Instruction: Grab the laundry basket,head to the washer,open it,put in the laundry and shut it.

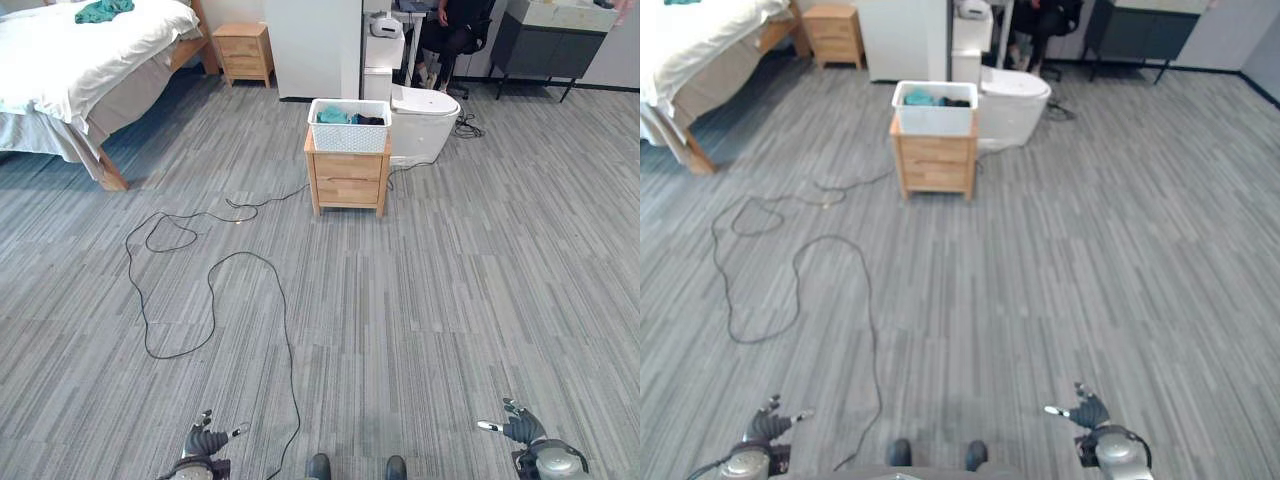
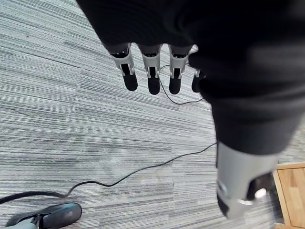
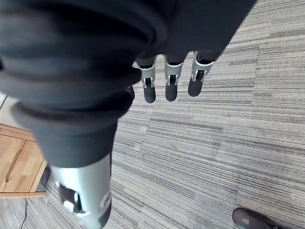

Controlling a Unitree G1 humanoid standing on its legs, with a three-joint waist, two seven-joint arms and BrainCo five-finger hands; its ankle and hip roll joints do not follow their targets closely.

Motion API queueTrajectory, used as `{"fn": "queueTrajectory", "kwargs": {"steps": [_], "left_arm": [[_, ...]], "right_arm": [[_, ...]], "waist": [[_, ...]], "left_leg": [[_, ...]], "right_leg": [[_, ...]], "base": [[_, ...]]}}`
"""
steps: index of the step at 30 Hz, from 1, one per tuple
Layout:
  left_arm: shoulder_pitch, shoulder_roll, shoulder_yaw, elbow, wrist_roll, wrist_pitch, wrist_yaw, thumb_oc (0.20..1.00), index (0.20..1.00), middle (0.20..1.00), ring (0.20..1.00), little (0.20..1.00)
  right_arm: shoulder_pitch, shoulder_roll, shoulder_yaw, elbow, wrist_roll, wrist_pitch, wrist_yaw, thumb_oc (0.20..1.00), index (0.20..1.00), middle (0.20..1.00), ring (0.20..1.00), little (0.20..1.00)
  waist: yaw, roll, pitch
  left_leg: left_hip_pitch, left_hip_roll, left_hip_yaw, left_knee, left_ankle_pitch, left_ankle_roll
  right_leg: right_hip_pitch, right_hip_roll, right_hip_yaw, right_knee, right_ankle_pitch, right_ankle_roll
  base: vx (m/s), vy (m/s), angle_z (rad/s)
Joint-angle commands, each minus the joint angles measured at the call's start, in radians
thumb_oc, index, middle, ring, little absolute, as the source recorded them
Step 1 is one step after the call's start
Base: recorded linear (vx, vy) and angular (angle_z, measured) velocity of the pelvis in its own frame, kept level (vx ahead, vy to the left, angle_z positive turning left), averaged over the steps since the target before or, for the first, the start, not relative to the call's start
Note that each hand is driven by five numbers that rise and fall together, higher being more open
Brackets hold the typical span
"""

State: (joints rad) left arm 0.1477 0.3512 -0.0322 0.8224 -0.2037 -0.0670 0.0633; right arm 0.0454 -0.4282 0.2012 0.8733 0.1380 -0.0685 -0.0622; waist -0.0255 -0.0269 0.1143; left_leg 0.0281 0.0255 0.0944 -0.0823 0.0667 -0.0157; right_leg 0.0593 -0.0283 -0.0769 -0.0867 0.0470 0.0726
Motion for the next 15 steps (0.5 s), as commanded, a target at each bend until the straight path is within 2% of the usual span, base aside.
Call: {"fn": "queueTrajectory", "kwargs": {"steps": [1, 15], "left_arm": [[-0.041, 0.037, 0.009, -0.002, -0.060, -0.032, 0.009, 1.000, 1.000, 1.000, 1.000, 1.000], [-0.035, 0.037, 0.026, -0.020, -0.077, -0.027, 0.019, 1.000, 1.000, 1.000, 1.000, 1.000]], "right_arm": [[-0.041, 0.006, -0.031, 0.001, 0.060, -0.023, -0.015, 1.000, 1.000, 1.000, 1.000, 1.000], [-0.034, 0.005, -0.045, -0.003, 0.076, -0.014, -0.020, 1.000, 1.000, 1.000, 1.000, 1.000]], "waist": [[0.005, -0.035, 0.009], [0.007, -0.040, 0.017]], "left_leg": [[0.046, -0.030, 0.013, -0.005, -0.094, -0.007], [0.058, -0.035, 0.013, -0.002, -0.107, 0.003]], "right_leg": [[0.019, 0.004, -0.015, 0.012, -0.082, 0.034], [0.024, -0.003, -0.013, 0.020, -0.091, 0.036]], "base": [[0.00, 0.000, 0.00], [0.02, 0.010, -0.02]]}}
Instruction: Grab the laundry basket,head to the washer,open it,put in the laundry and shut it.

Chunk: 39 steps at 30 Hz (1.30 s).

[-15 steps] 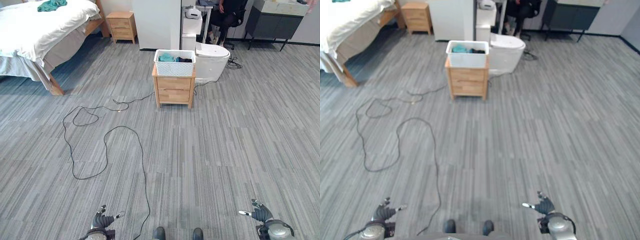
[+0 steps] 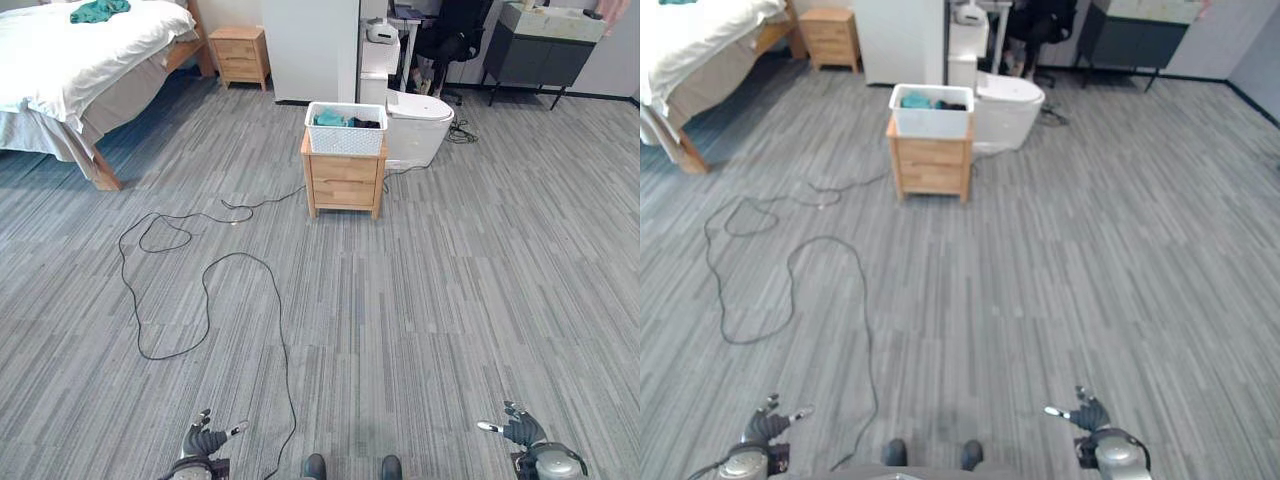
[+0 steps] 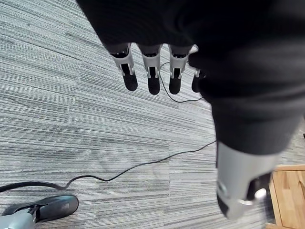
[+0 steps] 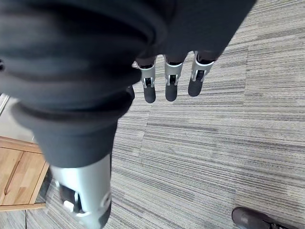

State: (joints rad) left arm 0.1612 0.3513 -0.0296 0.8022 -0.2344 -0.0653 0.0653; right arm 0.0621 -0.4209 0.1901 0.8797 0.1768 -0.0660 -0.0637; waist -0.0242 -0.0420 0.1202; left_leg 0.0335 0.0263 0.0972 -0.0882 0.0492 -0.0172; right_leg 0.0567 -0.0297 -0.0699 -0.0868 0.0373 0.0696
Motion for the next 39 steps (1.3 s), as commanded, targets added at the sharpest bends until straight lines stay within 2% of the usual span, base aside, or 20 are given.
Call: {"fn": "queueTrajectory", "kwargs": {"steps": [1, 9, 15, 17, 19, 22, 25, 29, 33, 36, 37, 38, 39], "left_arm": [[-0.045, 0.037, 0.025, -0.011, -0.052, -0.030, 0.016, 1.000, 1.000, 1.000, 1.000, 1.000], [-0.055, 0.047, 0.032, -0.079, -0.083, -0.042, 0.041, 1.000, 1.000, 1.000, 1.000, 1.000], [-0.058, 0.066, 0.050, -0.125, -0.103, -0.050, 0.062, 1.000, 1.000, 1.000, 1.000, 1.000], [-0.073, 0.075, 0.051, -0.122, -0.099, -0.051, 0.067, 1.000, 1.000, 1.000, 1.000, 1.000], [-0.084, 0.072, 0.047, -0.113, -0.098, -0.055, 0.073, 1.000, 1.000, 1.000, 1.000, 1.000], [-0.099, 0.065, 0.034, -0.110, -0.102, -0.060, 0.078, 1.000, 1.000, 1.000, 1.000, 1.000], [-0.113, 0.049, 0.017, -0.099, -0.097, -0.057, 0.077, 1.000, 1.000, 1.000, 1.000, 1.000], [-0.123, 0.036, -0.002, -0.096, -0.076, -0.055, 0.068, 1.000, 1.000, 1.000, 1.000, 1.000], [-0.112, 0.019, -0.017, -0.093, -0.062, -0.054, 0.057, 1.000, 1.000, 1.000, 1.000, 1.000], [-0.095, 0.005, -0.026, -0.093, -0.062, -0.048, 0.042, 1.000, 1.000, 1.000, 1.000, 1.000], [-0.091, 0.004, -0.031, -0.099, -0.065, -0.046, 0.030, 1.000, 1.000, 1.000, 1.000, 1.000], [-0.091, 0.004, -0.031, -0.099, -0.065, -0.046, 0.030, 1.000, 1.000, 1.000, 1.000, 1.000], [-0.094, 0.002, -0.034, -0.095, -0.068, -0.046, 0.030, 1.000, 1.000, 1.000, 1.000, 1.000]], "right_arm": [[-0.048, -0.004, -0.040, -0.013, 0.036, -0.017, -0.022, 1.000, 1.000, 1.000, 1.000, 1.000], [-0.077, -0.002, -0.044, -0.021, 0.043, -0.020, -0.040, 1.000, 1.000, 1.000, 1.000, 1.000], [-0.101, -0.001, -0.035, -0.054, 0.042, -0.020, -0.053, 1.000, 1.000, 1.000, 1.000, 1.000], [-0.116, 0.005, -0.027, -0.060, 0.046, -0.023, -0.051, 1.000, 1.000, 1.000, 1.000, 1.000], [-0.128, 0.014, -0.018, -0.070, 0.051, -0.027, -0.051, 1.000, 1.000, 1.000, 1.000, 1.000], [-0.139, 0.011, -0.006, -0.083, 0.055, -0.032, -0.056, 1.000, 1.000, 1.000, 1.000, 1.000], [-0.142, 0.007, 0.002, -0.085, 0.055, -0.032, -0.061, 1.000, 1.000, 1.000, 1.000, 1.000], [-0.119, 0.005, -0.005, -0.103, 0.040, -0.027, -0.061, 1.000, 1.000, 1.000, 1.000, 1.000], [-0.084, 0.007, -0.019, -0.092, 0.037, -0.031, -0.059, 1.000, 1.000, 1.000, 1.000, 1.000], [-0.058, 0.005, -0.031, -0.092, 0.042, -0.031, -0.047, 1.000, 1.000, 1.000, 1.000, 1.000], [-0.052, 0.003, -0.032, -0.086, 0.045, -0.035, -0.045, 1.000, 1.000, 1.000, 1.000, 1.000], [-0.052, 0.003, -0.032, -0.086, 0.045, -0.035, -0.045, 1.000, 1.000, 1.000, 1.000, 1.000], [-0.056, 0.002, -0.031, -0.080, 0.050, -0.036, -0.046, 1.000, 1.000, 1.000, 1.000, 1.000]], "waist": [[0.009, -0.025, 0.016], [0.026, -0.038, 0.040], [0.049, -0.068, 0.066], [0.048, -0.068, 0.079], [0.045, -0.064, 0.092], [0.030, -0.056, 0.111], [0.004, -0.046, 0.124], [-0.018, -0.042, 0.132], [-0.033, -0.031, 0.102], [-0.049, -0.004, 0.083], [-0.054, -0.005, 0.084], [-0.055, -0.005, 0.083], [-0.053, -0.010, 0.090]], "left_leg": [[0.042, -0.039, 0.010, 0.017, -0.093, 0.008], [-0.057, -0.049, 0.004, 0.129, -0.134, 0.025], [-0.132, -0.062, -0.005, 0.235, -0.192, 0.051], [-0.131, -0.067, -0.017, 0.246, -0.206, 0.063], [-0.115, -0.065, -0.018, 0.237, -0.211, 0.067], [-0.067, -0.077, -0.031, 0.204, -0.213, 0.072], [0.014, -0.097, -0.065, 0.143, -0.219, 0.072], [0.077, -0.112, -0.101, 0.126, -0.237, 0.062], [0.130, -0.093, -0.124, 0.132, -0.262, 0.033], [0.109, -0.049, -0.099, 0.243, -0.202, -0.030], [0.058, -0.031, -0.074, 0.368, -0.140, -0.056], [0.056, -0.030, -0.074, 0.372, -0.142, -0.056], [0.015, -0.023, -0.060, 0.443, -0.105, -0.058]], "right_leg": [[0.022, -0.004, -0.020, 0.026, -0.084, 0.040], [-0.027, -0.026, -0.023, 0.066, -0.093, 0.043], [-0.086, -0.045, -0.009, 0.149, -0.102, 0.062], [-0.134, -0.044, -0.002, 0.256, -0.100, 0.080], [-0.185, -0.039, -0.004, 0.314, -0.091, 0.080], [-0.263, -0.015, -0.007, 0.299, -0.060, 0.071], [-0.317, 0.014, -0.025, 0.216, -0.018, 0.073], [-0.333, 0.001, -0.099, 0.154, -0.002, 0.074], [-0.305, -0.001, -0.094, 0.173, -0.007, 0.044], [-0.254, 0.013, -0.106, 0.167, -0.032, 0.017], [-0.223, 0.015, -0.106, 0.159, -0.050, -0.004], [-0.223, 0.016, -0.107, 0.159, -0.050, -0.004], [-0.201, 0.019, -0.100, 0.154, -0.062, -0.017]], "base": [[0.02, 0.050, 0.00], [0.00, 0.064, 0.00], [0.03, 0.095, -0.05], [0.08, 0.135, -0.08], [0.08, 0.081, -0.14], [0.14, 0.053, -0.09], [0.23, 0.017, 0.17], [0.27, -0.063, 0.37], [0.32, -0.151, 0.69], [0.31, -0.195, 0.44], [0.22, -0.165, 0.46], [0.20, -0.170, 0.37], [0.13, -0.110, 0.14]]}}
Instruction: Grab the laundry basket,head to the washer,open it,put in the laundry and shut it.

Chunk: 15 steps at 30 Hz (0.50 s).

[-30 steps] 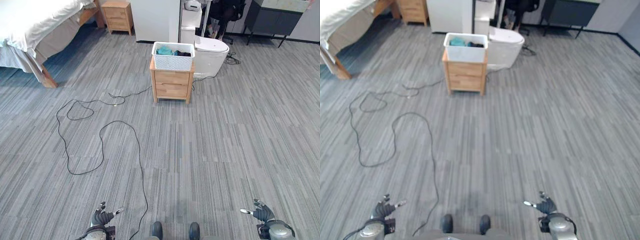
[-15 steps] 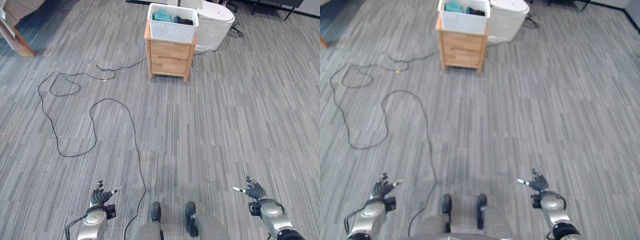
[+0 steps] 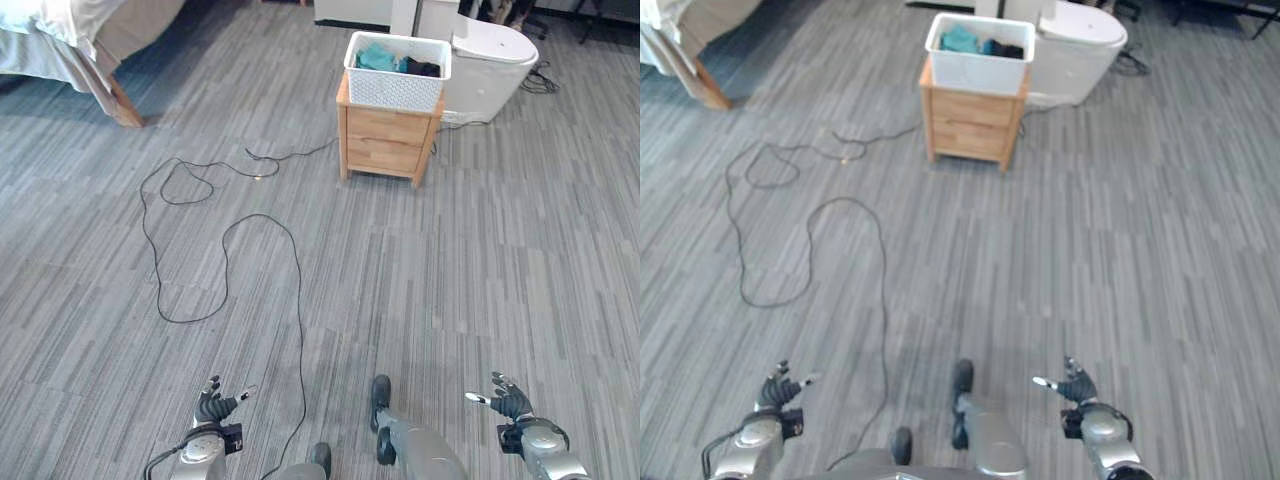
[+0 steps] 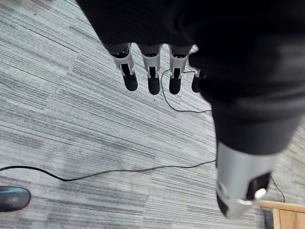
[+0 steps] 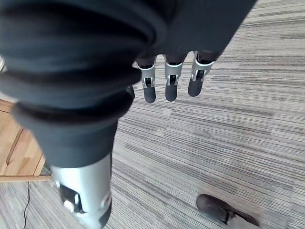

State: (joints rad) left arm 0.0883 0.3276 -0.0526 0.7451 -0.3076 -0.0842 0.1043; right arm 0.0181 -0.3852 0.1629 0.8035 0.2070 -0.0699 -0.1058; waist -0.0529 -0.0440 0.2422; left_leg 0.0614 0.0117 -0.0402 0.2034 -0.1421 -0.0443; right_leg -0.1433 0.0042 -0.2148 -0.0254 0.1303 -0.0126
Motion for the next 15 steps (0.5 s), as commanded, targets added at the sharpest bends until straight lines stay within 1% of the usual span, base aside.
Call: {"fn": "queueTrajectory", "kwargs": {"steps": [1, 2, 3, 4, 5, 6, 8, 9, 10, 12, 14, 15], "left_arm": [[-0.031, 0.024, -0.020, -0.032, 0.003, -0.027, -0.009, 1.000, 1.000, 1.000, 1.000, 1.000], [-0.039, 0.022, -0.025, -0.028, 0.002, -0.026, -0.010, 1.000, 1.000, 1.000, 1.000, 1.000], [-0.049, 0.019, -0.033, -0.021, 0.001, -0.027, -0.010, 1.000, 1.000, 1.000, 1.000, 1.000], [-0.049, 0.020, -0.033, -0.021, 0.001, -0.027, -0.010, 1.000, 1.000, 1.000, 1.000, 1.000], [-0.047, 0.023, -0.042, -0.028, 0.005, -0.024, -0.015, 1.000, 1.000, 1.000, 1.000, 1.000], [-0.045, 0.024, -0.043, -0.030, 0.007, -0.022, -0.015, 1.000, 1.000, 1.000, 1.000, 1.000], [-0.039, 0.029, -0.043, -0.032, 0.014, -0.017, -0.016, 1.000, 1.000, 1.000, 1.000, 1.000], [-0.038, 0.029, -0.041, -0.029, 0.018, -0.016, -0.015, 1.000, 1.000, 1.000, 1.000, 1.000], [-0.036, 0.029, -0.039, -0.027, 0.017, -0.016, -0.014, 1.000, 1.000, 1.000, 1.000, 1.000], [-0.030, 0.030, -0.034, -0.023, 0.019, -0.013, -0.013, 1.000, 1.000, 1.000, 1.000, 1.000], [-0.015, 0.028, -0.024, -0.026, 0.013, -0.013, -0.011, 1.000, 1.000, 1.000, 1.000, 1.000], [-0.001, 0.026, -0.012, -0.031, 0.011, -0.012, -0.012, 1.000, 1.000, 1.000, 1.000, 1.000]], "right_arm": [[-0.018, -0.037, -0.004, 0.002, 0.023, -0.029, -0.004, 1.000, 1.000, 1.000, 1.000, 1.000], [-0.022, -0.040, -0.004, 0.007, 0.025, -0.026, -0.007, 1.000, 1.000, 1.000, 1.000, 1.000], [-0.029, -0.043, -0.003, 0.016, 0.030, -0.028, -0.011, 1.000, 1.000, 1.000, 1.000, 1.000], [-0.029, -0.043, -0.003, 0.016, 0.031, -0.028, -0.011, 1.000, 1.000, 1.000, 1.000, 1.000], [-0.029, -0.049, -0.005, 0.019, 0.034, -0.024, -0.011, 1.000, 1.000, 1.000, 1.000, 1.000], [-0.028, -0.050, -0.006, 0.022, 0.035, -0.021, -0.012, 1.000, 1.000, 1.000, 1.000, 1.000], [-0.027, -0.050, -0.006, 0.029, 0.037, -0.019, -0.016, 1.000, 1.000, 1.000, 1.000, 1.000], [-0.027, -0.048, -0.005, 0.037, 0.037, -0.019, -0.019, 1.000, 1.000, 1.000, 1.000, 1.000], [-0.027, -0.046, -0.005, 0.043, 0.038, -0.019, -0.023, 1.000, 1.000, 1.000, 1.000, 1.000], [-0.029, -0.041, -0.005, 0.053, 0.033, -0.016, -0.027, 1.000, 1.000, 1.000, 1.000, 1.000], [-0.032, -0.036, -0.002, 0.051, 0.022, -0.013, -0.029, 1.000, 1.000, 1.000, 1.000, 1.000], [-0.029, -0.032, -0.001, 0.042, 0.012, -0.011, -0.021, 1.000, 1.000, 1.000, 1.000, 1.000]], "waist": [[-0.023, -0.013, -0.022], [-0.018, -0.022, -0.014], [-0.010, -0.025, -0.004], [-0.012, -0.027, -0.007], [0.002, -0.033, 0.001], [0.007, -0.034, 0.002], [0.022, -0.026, -0.003], [0.027, -0.018, -0.002], [0.035, -0.013, -0.002], [0.055, -0.011, -0.007], [0.075, -0.008, -0.015], [0.084, -0.002, -0.029]], "left_leg": [[-0.062, 0.000, 0.090, 0.200, 0.093, -0.020], [-0.110, 0.002, 0.107, 0.227, 0.085, -0.004], [-0.165, 0.002, 0.125, 0.236, 0.053, 0.011], [-0.170, 0.000, 0.125, 0.233, 0.056, 0.011], [-0.223, -0.011, 0.140, 0.176, 0.010, 0.031], [-0.262, -0.018, 0.143, 0.138, 0.019, 0.031], [-0.319, -0.012, 0.153, 0.028, 0.103, 0.017], [-0.347, -0.007, 0.161, -0.014, 0.154, 0.006], [-0.374, -0.001, 0.185, -0.064, 0.191, -0.004], [-0.389, 0.000, 0.214, -0.146, 0.225, -0.009], [-0.396, 0.005, 0.216, -0.162, 0.247, -0.015], [-0.375, 0.014, 0.210, -0.175, 0.255, -0.008]], "right_leg": [[0.014, -0.019, 0.050, 0.089, -0.165, 0.057], [0.028, -0.028, 0.054, 0.084, -0.172, 0.054], [0.043, -0.032, 0.059, 0.076, -0.180, 0.055], [0.039, -0.034, 0.058, 0.076, -0.179, 0.056], [0.071, -0.039, 0.070, 0.065, -0.194, 0.062], [0.086, -0.040, 0.074, 0.058, -0.203, 0.064], [0.124, -0.026, 0.082, 0.043, -0.217, 0.063], [0.140, -0.014, 0.085, 0.038, -0.224, 0.064], [0.165, -0.004, 0.090, 0.030, -0.234, 0.065], [0.216, 0.004, 0.114, 0.013, -0.251, 0.070], [0.265, 0.007, 0.144, 0.009, -0.271, 0.076], [0.279, 0.009, 0.163, 0.008, -0.278, 0.080]], "base": [[0.15, -0.133, 0.04], [0.14, -0.105, -0.20], [0.07, -0.052, -0.17], [0.21, -0.042, -0.16], [0.23, -0.014, -0.16], [0.33, -0.011, -0.17], [0.27, 0.014, -0.27], [0.31, 0.029, -0.30], [0.34, 0.052, -0.25], [0.39, 0.096, -0.13], [0.42, 0.167, -0.20], [0.44, 0.206, -0.44]]}}
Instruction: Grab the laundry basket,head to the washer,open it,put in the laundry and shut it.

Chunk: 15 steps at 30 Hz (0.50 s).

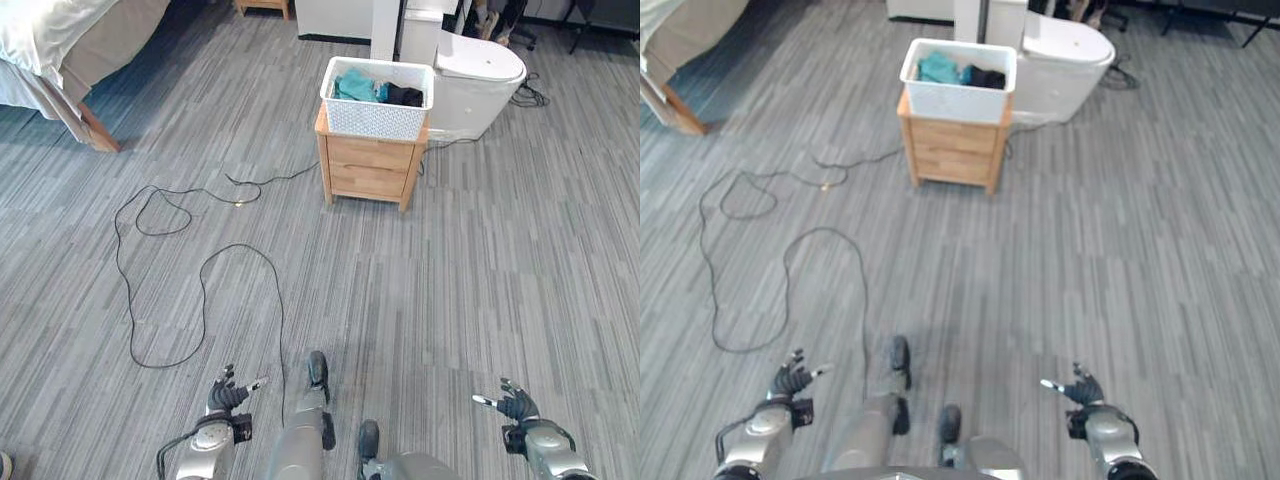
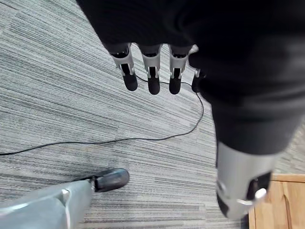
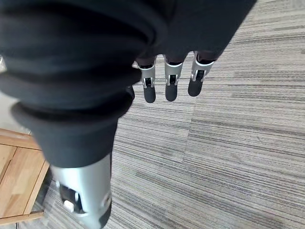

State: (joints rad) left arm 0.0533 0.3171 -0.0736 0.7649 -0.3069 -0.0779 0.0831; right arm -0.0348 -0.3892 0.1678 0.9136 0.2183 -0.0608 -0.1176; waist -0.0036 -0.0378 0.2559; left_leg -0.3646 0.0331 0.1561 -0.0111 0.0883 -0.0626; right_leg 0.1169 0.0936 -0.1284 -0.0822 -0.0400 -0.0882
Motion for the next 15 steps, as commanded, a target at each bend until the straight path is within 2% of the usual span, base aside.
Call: {"fn": "queueTrajectory", "kwargs": {"steps": [1, 4, 5, 7, 9, 11, 14, 15], "left_arm": [[0.048, 0.039, 0.017, -0.055, 0.011, -0.016, 0.009, 1.000, 1.000, 1.000, 1.000, 1.000], [0.069, 0.046, 0.030, -0.072, 0.010, -0.012, 0.005, 1.000, 1.000, 1.000, 1.000, 1.000], [0.063, 0.058, 0.032, -0.069, 0.018, -0.011, 0.006, 1.000, 1.000, 1.000, 1.000, 1.000], [0.061, 0.064, 0.029, -0.070, 0.024, -0.012, 0.005, 1.000, 1.000, 1.000, 1.000, 1.000], [0.054, 0.069, 0.024, -0.070, 0.030, -0.013, 0.008, 1.000, 1.000, 1.000, 1.000, 1.000], [0.048, 0.074, 0.024, -0.076, 0.025, -0.013, 0.011, 1.000, 1.000, 1.000, 1.000, 1.000], [0.043, 0.075, 0.027, -0.074, 0.020, -0.015, 0.014, 1.000, 1.000, 1.000, 1.000, 1.000], [0.040, 0.073, 0.022, -0.076, 0.017, -0.014, 0.018, 1.000, 1.000, 1.000, 1.000, 1.000]], "right_arm": [[0.028, -0.023, -0.007, -0.076, -0.002, -0.020, -0.007, 1.000, 1.000, 1.000, 1.000, 1.000], [0.031, -0.010, -0.004, -0.113, -0.016, -0.022, 0.004, 1.000, 1.000, 1.000, 1.000, 1.000], [0.021, -0.004, 0.002, -0.126, -0.020, -0.020, 0.006, 1.000, 1.000, 1.000, 1.000, 1.000], [0.015, 0.000, 0.005, -0.128, -0.022, -0.023, 0.008, 1.000, 1.000, 1.000, 1.000, 1.000], [0.005, 0.005, 0.012, -0.133, -0.021, -0.024, 0.007, 1.000, 1.000, 1.000, 1.000, 1.000], [-0.004, 0.010, 0.024, -0.137, -0.020, -0.022, 0.012, 1.000, 1.000, 1.000, 1.000, 1.000], [-0.016, 0.008, 0.033, -0.140, -0.017, -0.022, 0.013, 1.000, 1.000, 1.000, 1.000, 1.000], [-0.022, 0.008, 0.039, -0.146, -0.013, -0.023, 0.011, 1.000, 1.000, 1.000, 1.000, 1.000]], "waist": [[0.036, -0.015, -0.052], [0.058, -0.033, -0.070], [0.064, -0.047, -0.071], [0.064, -0.049, -0.070], [0.062, -0.047, -0.068], [0.047, -0.035, -0.050], [0.034, -0.022, -0.039], [0.022, -0.014, -0.024]], "left_leg": [[0.062, -0.006, 0.010, 0.055, 0.027, 0.016], [0.062, -0.001, 0.027, 0.127, -0.008, 0.035], [0.079, -0.005, 0.038, 0.149, -0.046, 0.054], [0.091, -0.007, 0.042, 0.150, -0.062, 0.063], [0.116, -0.019, 0.043, 0.148, -0.089, 0.080], [0.163, -0.034, 0.021, 0.129, -0.109, 0.096], [0.197, -0.035, 0.009, 0.105, -0.119, 0.098], [0.238, -0.037, 0.003, 0.080, -0.133, 0.099]], "right_leg": [[0.033, -0.092, 0.084, 0.072, -0.116, 0.161], [0.028, -0.142, 0.091, 0.123, -0.125, 0.184], [0.005, -0.168, 0.094, 0.194, -0.119, 0.207], [-0.015, -0.174, 0.100, 0.240, -0.106, 0.215], [-0.056, -0.171, 0.112, 0.300, -0.067, 0.225], [-0.141, -0.149, 0.129, 0.343, -0.050, 0.210], [-0.207, -0.132, 0.108, 0.322, -0.044, 0.206], [-0.284, -0.123, 0.073, 0.289, -0.018, 0.202]], "base": [[0.43, 0.234, -0.60], [0.39, 0.211, -0.89], [0.28, 0.143, -0.61], [0.20, 0.116, -0.31], [0.22, 0.129, -0.18], [0.20, 0.101, 0.02], [0.16, 0.038, 0.04], [0.25, -0.007, -0.01]]}}
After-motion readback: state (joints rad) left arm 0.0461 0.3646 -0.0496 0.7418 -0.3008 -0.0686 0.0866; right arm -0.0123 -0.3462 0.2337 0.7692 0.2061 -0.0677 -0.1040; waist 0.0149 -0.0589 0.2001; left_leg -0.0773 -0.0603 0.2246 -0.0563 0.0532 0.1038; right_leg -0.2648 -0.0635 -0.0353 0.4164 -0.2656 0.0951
